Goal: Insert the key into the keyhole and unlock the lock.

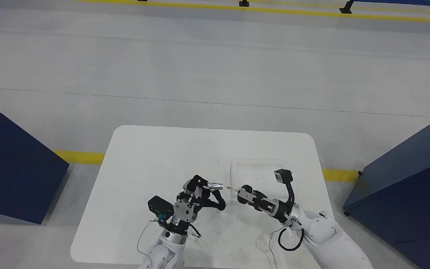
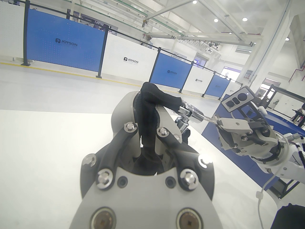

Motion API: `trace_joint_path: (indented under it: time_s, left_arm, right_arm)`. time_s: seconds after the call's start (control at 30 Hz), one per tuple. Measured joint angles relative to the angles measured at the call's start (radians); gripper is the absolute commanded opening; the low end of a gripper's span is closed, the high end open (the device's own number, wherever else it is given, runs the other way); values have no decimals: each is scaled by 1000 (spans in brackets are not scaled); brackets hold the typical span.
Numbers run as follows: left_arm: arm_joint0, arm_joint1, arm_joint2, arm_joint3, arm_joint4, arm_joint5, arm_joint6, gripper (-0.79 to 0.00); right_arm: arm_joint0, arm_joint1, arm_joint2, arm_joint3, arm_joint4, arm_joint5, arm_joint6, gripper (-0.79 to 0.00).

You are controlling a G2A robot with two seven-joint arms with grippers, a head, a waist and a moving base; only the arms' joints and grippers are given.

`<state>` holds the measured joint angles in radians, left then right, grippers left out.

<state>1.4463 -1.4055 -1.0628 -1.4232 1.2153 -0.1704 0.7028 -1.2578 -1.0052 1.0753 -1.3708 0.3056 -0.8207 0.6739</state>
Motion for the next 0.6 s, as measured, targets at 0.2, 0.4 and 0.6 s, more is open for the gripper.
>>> trace_joint_path:
  time_s: [0.2, 0.4, 0.6]
  left_arm:
    - [7, 5, -19, -25, -55, -72, -68, -785]
    - [7, 10, -31, -32, -67, -123, -100, -785]
    - [5, 15, -30, -36, -23, -157, -97, -785]
  right_arm:
    - [-13, 13, 32, -2, 54, -6, 98, -785]
    - [-30, 20, 50, -11, 103, 0, 159, -785]
    - [-31, 21, 52, -14, 116, 9, 177, -785]
